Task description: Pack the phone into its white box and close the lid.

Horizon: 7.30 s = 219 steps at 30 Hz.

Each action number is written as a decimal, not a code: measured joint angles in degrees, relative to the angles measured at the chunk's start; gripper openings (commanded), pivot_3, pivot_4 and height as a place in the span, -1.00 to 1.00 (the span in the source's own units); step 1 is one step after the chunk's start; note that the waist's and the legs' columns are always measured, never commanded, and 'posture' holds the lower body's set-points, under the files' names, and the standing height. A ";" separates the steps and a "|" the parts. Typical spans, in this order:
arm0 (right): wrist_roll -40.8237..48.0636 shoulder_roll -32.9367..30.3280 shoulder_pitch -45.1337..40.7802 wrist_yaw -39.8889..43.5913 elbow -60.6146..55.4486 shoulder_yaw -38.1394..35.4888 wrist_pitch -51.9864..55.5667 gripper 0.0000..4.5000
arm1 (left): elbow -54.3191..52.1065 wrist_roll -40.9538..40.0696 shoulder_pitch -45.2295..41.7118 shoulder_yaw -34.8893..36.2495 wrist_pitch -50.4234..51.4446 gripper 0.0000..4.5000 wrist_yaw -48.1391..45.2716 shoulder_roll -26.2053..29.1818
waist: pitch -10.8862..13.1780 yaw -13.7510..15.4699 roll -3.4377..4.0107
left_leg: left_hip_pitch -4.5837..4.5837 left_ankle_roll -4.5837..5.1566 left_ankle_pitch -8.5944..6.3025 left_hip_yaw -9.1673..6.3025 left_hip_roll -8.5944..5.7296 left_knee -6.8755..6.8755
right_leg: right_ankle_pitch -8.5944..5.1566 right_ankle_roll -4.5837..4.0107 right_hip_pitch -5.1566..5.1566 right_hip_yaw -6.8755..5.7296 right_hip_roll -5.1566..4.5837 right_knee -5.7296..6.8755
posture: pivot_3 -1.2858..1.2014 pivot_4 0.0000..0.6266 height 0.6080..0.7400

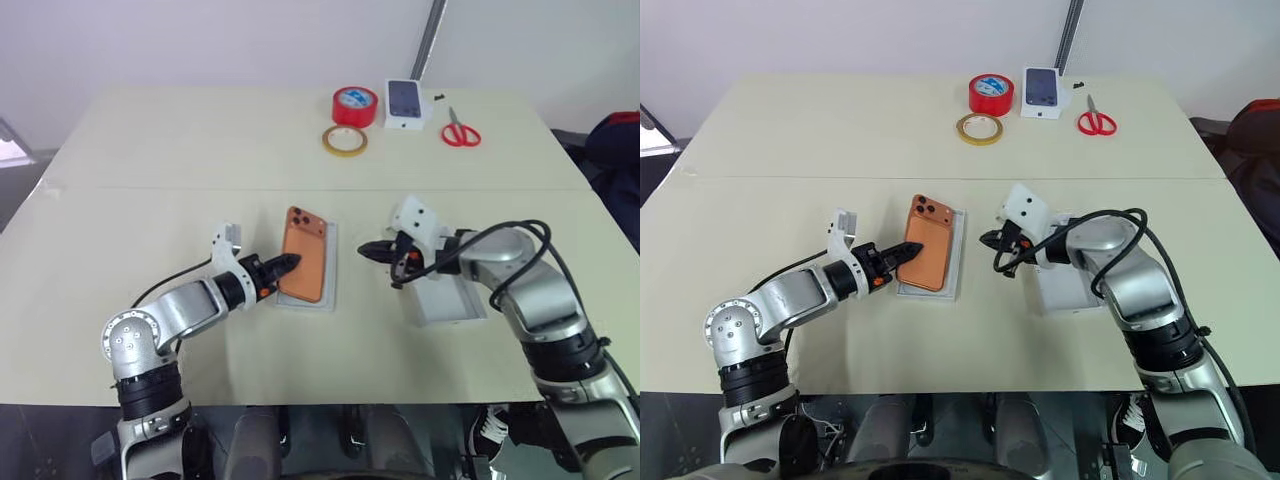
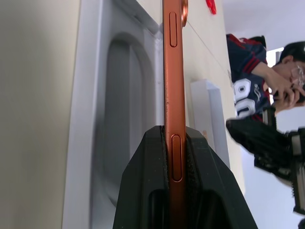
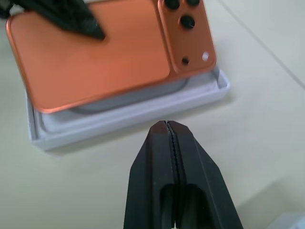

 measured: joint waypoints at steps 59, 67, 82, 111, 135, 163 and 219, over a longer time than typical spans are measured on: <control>-11.60 0.27 -6.25 -8.51 4.67 16.21 2.40 -1.00 | -5.83 41.16 -4.12 -30.96 -13.85 -0.99 -36.25 38.04 | 0.13 1.16 0.23 | -0.45 -0.11 -0.14 0.11 0.01 -0.11 | -0.01 -0.02 -0.37 -0.01 -0.15 -0.26 | 0.03 -0.52 1.00; -13.86 2.15 -7.27 -8.18 2.94 19.68 3.50 -1.00 | -3.69 50.72 -9.53 -37.37 -14.10 -0.99 -43.77 29.31 | 0.13 1.10 0.22 | -0.47 0.08 -0.04 0.11 -0.02 -0.02 | 0.01 0.00 -0.33 -0.01 -0.06 -0.22 | 0.03 -0.52 1.00; -12.60 -11.01 1.69 -3.63 -8.84 13.20 12.20 -1.00 | 0.86 61.83 -16.29 -44.88 -10.90 -0.99 -51.31 14.37 | 0.12 3.14 0.24 | -0.44 0.42 -0.23 0.06 -0.16 0.41 | -0.03 0.06 -0.05 -0.05 -0.30 -0.22 | 0.03 -0.52 1.00; -12.03 -21.94 16.28 -5.10 -13.68 -0.67 14.53 -1.00 | 14.36 70.73 -21.62 -51.51 -13.81 -0.99 -64.75 -2.01 | 0.09 2.57 0.33 | -0.62 0.92 -0.53 0.01 -0.16 1.05 | -0.08 0.16 0.07 -0.07 -0.34 -0.15 | 0.03 -0.52 1.00; -11.47 -21.31 15.05 -4.76 -12.22 1.51 12.69 -1.00 | 14.43 73.62 -21.56 -47.99 -13.85 -0.99 -64.43 -1.27 | 0.08 1.23 0.34 | -0.58 0.93 -0.53 0.00 -0.14 1.04 | -0.07 0.18 0.08 -0.07 -0.28 -0.02 | 0.03 -0.52 1.00; 10.87 -17.12 4.84 -11.58 -6.48 -15.97 49.58 0.94 | -8.34 69.57 1.43 -34.31 -41.53 -1.00 -78.95 24.23 | 0.09 1.32 0.51 | -0.65 0.89 -0.53 0.10 -0.19 1.02 | -0.09 0.18 -0.02 -0.03 -0.45 -0.01 | 0.03 -0.52 1.00; 102.27 2.72 13.84 -95.16 -8.26 -18.07 11.16 0.74 | 2.91 73.02 -3.07 -35.88 -50.76 -1.00 -74.55 13.20 | -0.03 1.18 0.86 | -0.31 0.92 -0.52 0.19 -0.04 0.97 | -0.03 0.25 0.31 0.13 -0.24 -0.08 | 0.03 -0.52 1.00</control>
